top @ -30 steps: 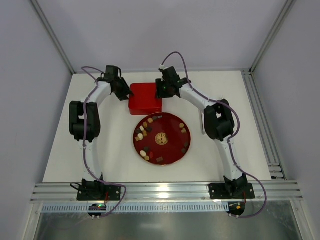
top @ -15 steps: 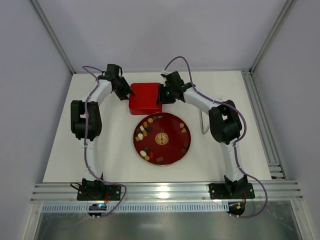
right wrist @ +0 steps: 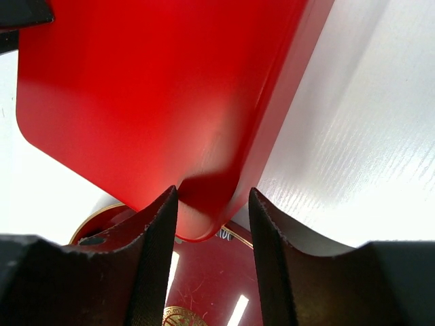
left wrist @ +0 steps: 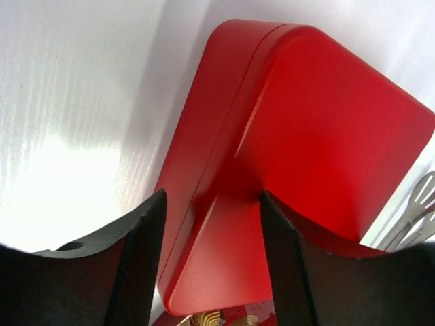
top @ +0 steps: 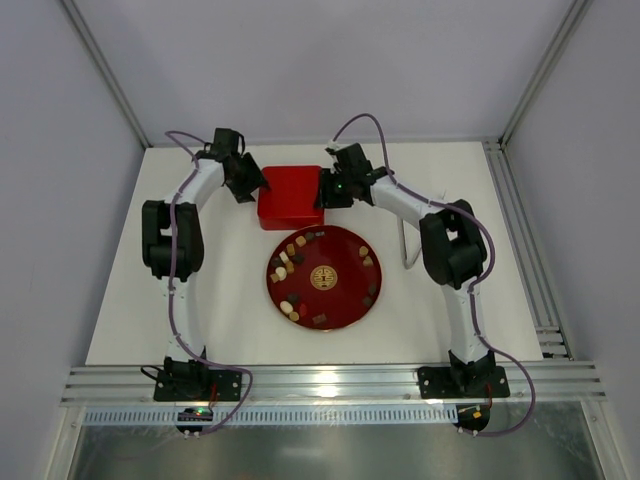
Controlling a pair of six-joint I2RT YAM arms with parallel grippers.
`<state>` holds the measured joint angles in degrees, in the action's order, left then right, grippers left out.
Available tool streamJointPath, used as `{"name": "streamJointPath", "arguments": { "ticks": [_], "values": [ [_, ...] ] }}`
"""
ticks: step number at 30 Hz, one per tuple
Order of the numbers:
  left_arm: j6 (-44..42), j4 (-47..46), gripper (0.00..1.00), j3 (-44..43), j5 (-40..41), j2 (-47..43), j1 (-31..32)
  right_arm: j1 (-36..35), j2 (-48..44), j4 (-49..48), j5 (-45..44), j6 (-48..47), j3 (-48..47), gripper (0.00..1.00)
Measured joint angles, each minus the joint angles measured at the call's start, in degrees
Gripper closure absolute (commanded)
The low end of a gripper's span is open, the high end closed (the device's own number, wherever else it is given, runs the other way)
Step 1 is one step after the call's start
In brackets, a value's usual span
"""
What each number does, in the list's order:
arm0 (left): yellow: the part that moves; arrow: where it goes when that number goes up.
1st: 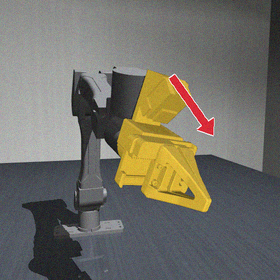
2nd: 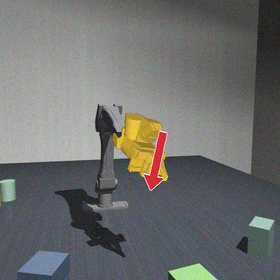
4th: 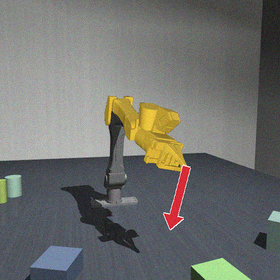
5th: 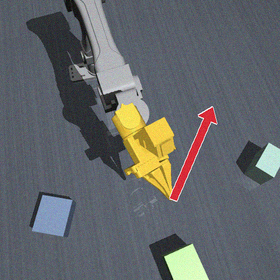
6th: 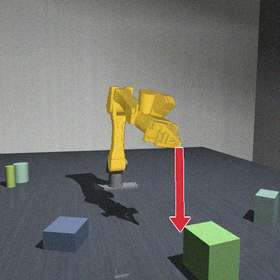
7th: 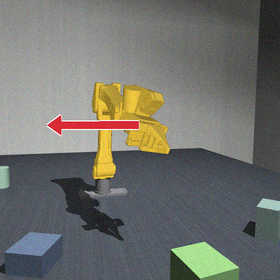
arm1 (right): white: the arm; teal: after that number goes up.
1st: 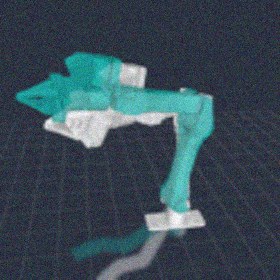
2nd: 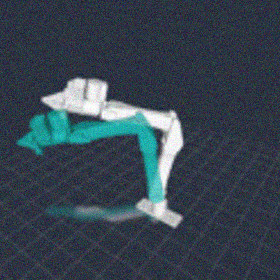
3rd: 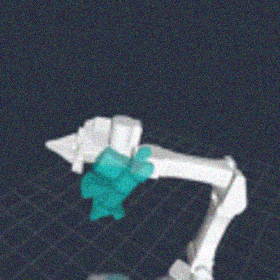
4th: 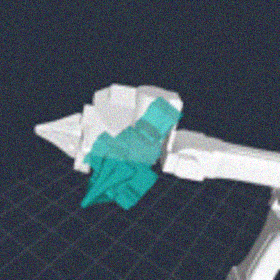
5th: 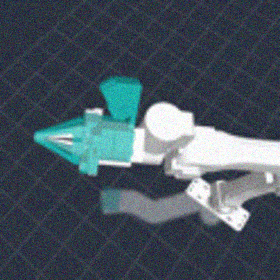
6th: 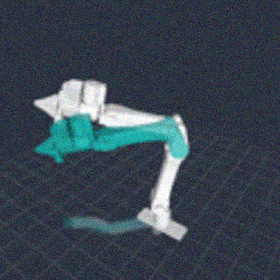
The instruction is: Pack the chocolate
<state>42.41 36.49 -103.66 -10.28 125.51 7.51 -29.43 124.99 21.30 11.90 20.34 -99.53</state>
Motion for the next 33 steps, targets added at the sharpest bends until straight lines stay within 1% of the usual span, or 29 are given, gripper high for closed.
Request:
{"name": "streamJointPath", "arguments": {
  "ticks": [1,2,4,5,7,8,12,15,17,19,22,24,27,30,33],
  "values": [
    [-0.4,0.0,0.42,0.0,0.2,0.0,0.0,0.2,-0.1,-0.2,0.2,0.0,0.2,0.52],
    [-0.8,0.1,0.38,0.0,0.3,-0.1,0.0,0.4,-0.1,-0.3,0.5,0.1,0.3,0.52],
    [-1.5,0.5,0.33,-0.1,0.7,-0.2,0.0,0.7,-0.1,-0.3,1.0,0.1,0.2,0.49],
    [-2.1,0.7,0.29,-0.2,0.8,-0.2,0.0,0.8,-0.1,0.1,1.1,0.0,-0.1,0.49],
    [-3.3,1.6,0.24,-0.7,1.5,-0.2,0.0,1.0,-0.1,1.1,1.1,-0.3,-0.6,0.48],
    [-4.1,2.1,0.2,-0.9,1.7,-0.2,0.0,1.1,-0.1,1.7,1.1,-0.5,-0.9,0.48],
    [-7.4,4.5,0.13,-1.3,2.8,-1.1,0.0,1.6,-0.6,3.6,0.2,-1.1,-1.8,0.46],
    [-10.0,7.2,0.11,-0.8,3.8,-3.2,0.0,1.9,-2.8,4.5,-1.4,-1.6,-1.9,0.41],
    [-11.1,7.6,0.1,0.6,3.9,-5.8,0.0,2.2,-6.3,4.4,-2.5,-1.8,-1.6,0.37],
    [-11.8,7.9,0.09,3.2,3.9,-10.2,0.0,2.4,-12.2,3.6,-3.4,-1.7,0.6,0.33],
    [-12.7,7.5,0.09,9.1,3.0,-19.9,0.0,2.5,-23.1,1.4,-4.1,-1.3,5.8,0.27],
    [-13.0,6.3,0.09,13.5,1.9,-27.3,0.1,2.5,-32.5,-1.6,-4.5,-0.6,12.2,0.25],
    [-13.3,4.3,0.07,21.4,0.6,-38.4,0.5,2.5,-45.6,-4.9,-5.4,0.3,21.8,0.23],
    [-14.0,3.1,0.06,29.6,-0.8,-50.5,1.6,2.5,-56.4,-6.5,-6.7,1.1,31.3,0.2],
    [-14.6,2.6,0.06,36.3,-2.0,-60.6,2.3,2.5,-66.1,-5.1,-8.7,1.7,40.2,0.19]
  ]
}}
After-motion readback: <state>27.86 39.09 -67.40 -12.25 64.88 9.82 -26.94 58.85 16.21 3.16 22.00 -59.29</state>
